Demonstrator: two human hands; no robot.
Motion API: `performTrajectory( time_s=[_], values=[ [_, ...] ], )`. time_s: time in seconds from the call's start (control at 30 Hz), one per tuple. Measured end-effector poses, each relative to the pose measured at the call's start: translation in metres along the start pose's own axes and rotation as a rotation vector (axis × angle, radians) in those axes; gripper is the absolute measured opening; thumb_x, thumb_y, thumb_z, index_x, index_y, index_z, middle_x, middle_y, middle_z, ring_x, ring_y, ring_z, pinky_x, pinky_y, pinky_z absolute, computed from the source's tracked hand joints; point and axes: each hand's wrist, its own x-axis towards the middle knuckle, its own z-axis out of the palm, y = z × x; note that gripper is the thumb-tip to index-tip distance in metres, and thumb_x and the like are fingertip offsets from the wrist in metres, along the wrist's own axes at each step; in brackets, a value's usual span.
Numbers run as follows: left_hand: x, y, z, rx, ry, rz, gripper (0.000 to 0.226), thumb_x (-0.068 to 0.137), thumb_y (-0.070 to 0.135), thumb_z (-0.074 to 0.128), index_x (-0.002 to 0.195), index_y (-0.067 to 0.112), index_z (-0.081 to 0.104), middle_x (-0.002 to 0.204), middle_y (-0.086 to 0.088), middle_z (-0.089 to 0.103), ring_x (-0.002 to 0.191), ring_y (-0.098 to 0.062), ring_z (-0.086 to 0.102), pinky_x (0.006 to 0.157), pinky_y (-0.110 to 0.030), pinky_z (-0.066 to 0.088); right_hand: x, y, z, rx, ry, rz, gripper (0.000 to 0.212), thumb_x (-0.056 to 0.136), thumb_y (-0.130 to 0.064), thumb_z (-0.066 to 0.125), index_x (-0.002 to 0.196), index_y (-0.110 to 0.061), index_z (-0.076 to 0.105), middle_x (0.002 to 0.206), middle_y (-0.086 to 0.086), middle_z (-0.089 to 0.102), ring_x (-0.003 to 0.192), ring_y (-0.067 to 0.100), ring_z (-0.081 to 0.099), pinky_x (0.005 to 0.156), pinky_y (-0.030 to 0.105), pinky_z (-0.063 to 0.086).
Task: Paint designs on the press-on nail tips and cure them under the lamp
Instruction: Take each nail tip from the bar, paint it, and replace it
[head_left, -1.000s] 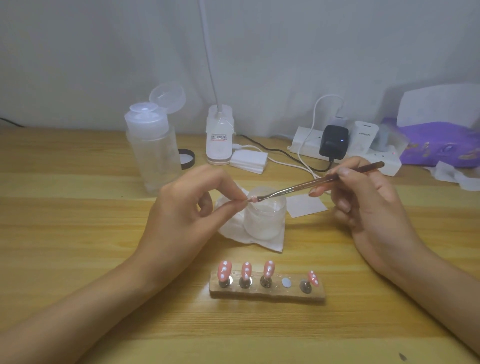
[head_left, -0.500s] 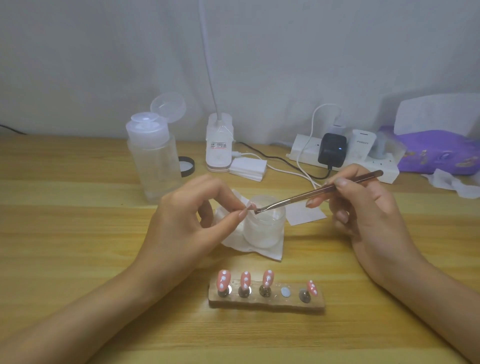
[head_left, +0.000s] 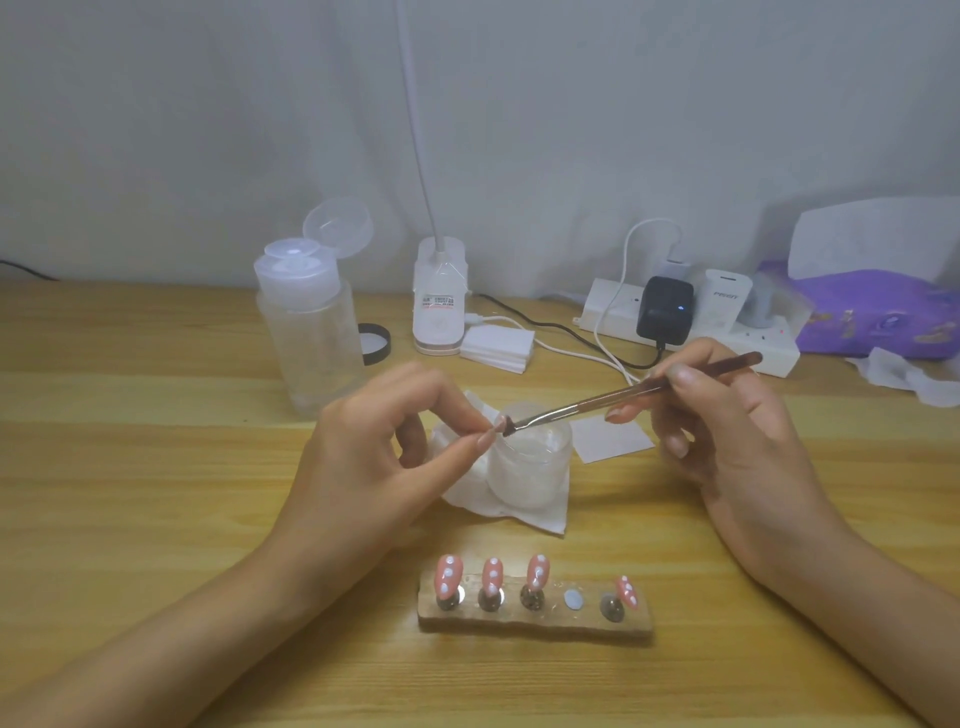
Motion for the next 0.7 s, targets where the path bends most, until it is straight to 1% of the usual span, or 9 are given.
performTrajectory(
  time_s=[0.1, 0.17, 0.27, 0.37, 0.43, 0.5, 0.57, 0.63, 0.7],
  values=[
    [0.000, 0.001, 0.000, 0.016, -0.008, 0.004, 0.011, 0.082, 0.024, 0.074, 0.075, 0.028, 0.066, 0.081, 0.023, 0.062, 0.054, -0.009, 0.046, 0.057, -0.006, 0.033, 0.001, 0.002, -0.002, 0.014, 0.069, 0.002, 0.022, 0.100, -0.012, 0.046, 0.081, -0.021, 0.050, 0.071, 0.009, 0.072, 0.049, 0.008, 0.033, 0.043, 0.015, 0.028],
    [0.000, 0.000, 0.000, 0.006, -0.003, 0.003, 0.011, 0.082, 0.025, 0.074, 0.075, 0.029, 0.066, 0.082, 0.021, 0.062, 0.054, -0.009, 0.046, 0.057, -0.006, 0.033, 0.001, -0.001, -0.004, 0.052, 0.104, -0.033, 0.026, 0.098, -0.014, 0.049, 0.076, -0.025, 0.054, 0.066, 0.007, 0.069, 0.045, 0.007, 0.030, 0.040, 0.014, 0.027],
    [0.000, 0.000, 0.000, 0.001, -0.010, 0.004, 0.011, 0.083, 0.026, 0.073, 0.075, 0.030, 0.065, 0.082, 0.020, 0.063, 0.054, -0.009, 0.045, 0.057, -0.006, 0.033, 0.002, -0.005, -0.010, 0.018, 0.086, -0.118, 0.021, 0.090, -0.018, 0.050, 0.071, -0.027, 0.056, 0.062, 0.009, 0.065, 0.042, 0.008, 0.029, 0.039, 0.015, 0.026],
    [0.000, 0.000, 0.001, -0.009, -0.011, 0.009, 0.012, 0.083, 0.027, 0.074, 0.076, 0.032, 0.065, 0.082, 0.020, 0.062, 0.054, -0.010, 0.045, 0.056, -0.006, 0.033, 0.005, -0.009, -0.016, -0.063, 0.045, -0.232, 0.010, 0.086, -0.020, 0.053, 0.076, -0.017, 0.051, 0.059, 0.011, 0.065, 0.042, 0.010, 0.029, 0.041, 0.017, 0.026],
    [0.000, -0.001, 0.000, -0.016, -0.018, 0.016, 0.010, 0.083, 0.032, 0.072, 0.077, 0.033, 0.065, 0.083, 0.016, 0.063, 0.055, -0.011, 0.046, 0.057, -0.007, 0.034, 0.007, -0.012, -0.020, -0.077, 0.049, -0.296, 0.009, 0.085, -0.020, 0.052, 0.076, -0.017, 0.049, 0.057, 0.010, 0.065, 0.041, 0.010, 0.030, 0.041, 0.018, 0.026],
    [0.000, -0.001, 0.000, -0.025, -0.019, 0.016, 0.010, 0.083, 0.035, 0.071, 0.076, 0.032, 0.065, 0.084, 0.014, 0.064, 0.055, -0.012, 0.045, 0.057, -0.008, 0.034, 0.008, -0.012, -0.024, -0.076, 0.080, -0.323, 0.011, 0.087, -0.012, 0.048, 0.077, -0.016, 0.046, 0.056, 0.009, 0.065, 0.041, 0.016, 0.029, 0.041, 0.018, 0.026],
    [0.000, -0.001, 0.000, -0.026, -0.018, 0.016, 0.012, 0.083, 0.040, 0.069, 0.076, 0.031, 0.065, 0.082, 0.015, 0.062, 0.055, -0.012, 0.046, 0.057, -0.008, 0.034, 0.008, -0.011, -0.027, -0.075, 0.083, -0.348, 0.014, 0.088, -0.006, 0.042, 0.078, -0.015, 0.046, 0.060, 0.009, 0.066, 0.043, 0.030, 0.027, 0.042, 0.021, 0.026],
    [0.000, -0.001, 0.000, -0.029, -0.020, 0.013, 0.014, 0.082, 0.042, 0.067, 0.077, 0.030, 0.066, 0.082, 0.015, 0.062, 0.055, -0.012, 0.046, 0.057, -0.007, 0.034, 0.007, -0.012, -0.025, -0.108, 0.011, -0.420, 0.011, 0.086, -0.006, 0.044, 0.082, -0.015, 0.049, 0.068, 0.008, 0.068, 0.046, 0.032, 0.033, 0.045, 0.021, 0.028],
    [-0.001, -0.002, -0.001, -0.021, -0.019, 0.022, 0.013, 0.083, 0.041, 0.067, 0.078, 0.030, 0.066, 0.082, 0.017, 0.061, 0.055, -0.012, 0.046, 0.057, -0.006, 0.033, 0.004, -0.013, -0.021, -0.155, -0.099, -0.535, 0.018, 0.083, -0.007, 0.044, 0.087, -0.021, 0.055, 0.077, 0.011, 0.066, 0.052, 0.021, 0.047, 0.049, 0.018, 0.035]
  ],
)
